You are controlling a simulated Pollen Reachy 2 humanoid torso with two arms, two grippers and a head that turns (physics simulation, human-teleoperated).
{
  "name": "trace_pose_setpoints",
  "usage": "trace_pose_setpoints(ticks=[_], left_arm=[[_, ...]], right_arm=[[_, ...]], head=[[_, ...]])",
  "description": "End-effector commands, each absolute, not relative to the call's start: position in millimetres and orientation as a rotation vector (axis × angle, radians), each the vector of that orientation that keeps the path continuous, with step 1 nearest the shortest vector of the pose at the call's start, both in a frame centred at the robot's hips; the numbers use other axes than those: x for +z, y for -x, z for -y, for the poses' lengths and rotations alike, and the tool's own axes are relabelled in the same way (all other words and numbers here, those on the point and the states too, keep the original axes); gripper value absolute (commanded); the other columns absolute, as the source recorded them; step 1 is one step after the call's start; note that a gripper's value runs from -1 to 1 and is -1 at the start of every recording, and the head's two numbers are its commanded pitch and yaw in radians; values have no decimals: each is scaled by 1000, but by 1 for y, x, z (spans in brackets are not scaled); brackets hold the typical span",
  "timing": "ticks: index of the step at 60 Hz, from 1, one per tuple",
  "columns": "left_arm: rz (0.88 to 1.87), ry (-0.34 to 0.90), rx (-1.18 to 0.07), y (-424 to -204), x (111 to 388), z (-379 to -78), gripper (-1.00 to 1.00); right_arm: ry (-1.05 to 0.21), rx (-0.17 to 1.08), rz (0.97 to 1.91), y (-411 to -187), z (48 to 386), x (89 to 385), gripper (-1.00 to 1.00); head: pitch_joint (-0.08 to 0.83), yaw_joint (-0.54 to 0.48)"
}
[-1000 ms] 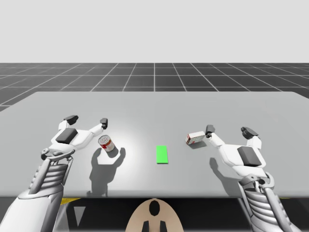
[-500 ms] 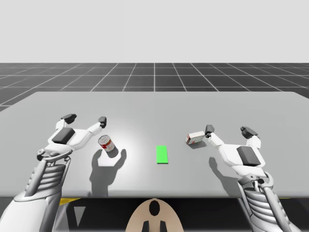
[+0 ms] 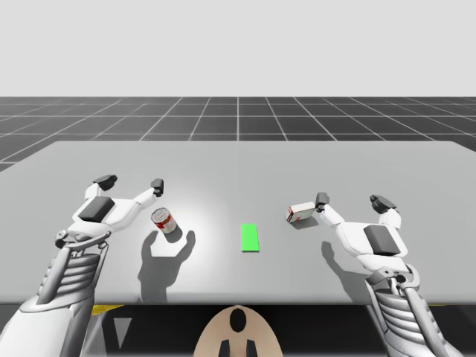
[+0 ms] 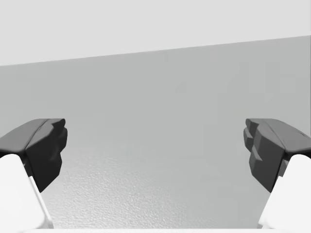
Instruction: Look at the card. If it is red, pick the object on the left. If it is green, pick the object on the right.
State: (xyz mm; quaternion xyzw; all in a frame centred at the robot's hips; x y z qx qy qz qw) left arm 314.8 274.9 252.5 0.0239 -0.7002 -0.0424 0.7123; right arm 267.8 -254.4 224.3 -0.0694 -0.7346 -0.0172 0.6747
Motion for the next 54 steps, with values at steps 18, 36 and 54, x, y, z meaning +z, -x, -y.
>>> trace_pose_setpoints(ticks=[18,36,54], left_arm=[[1552,-86,-103,-315,247,-272,-1000],[1568,-97,-111,-316,248,-273,-1000],[1580,-110,-115,-314,250,-274,-1000]], right_arm=[[115,20,1601,-242,224,213,-1000],[-42,46,1516,-224,195,167,-1000],[-68,48,1425,-253,188,147,-1000]], head=[[661,-324],[648,-318],[645,-317]])
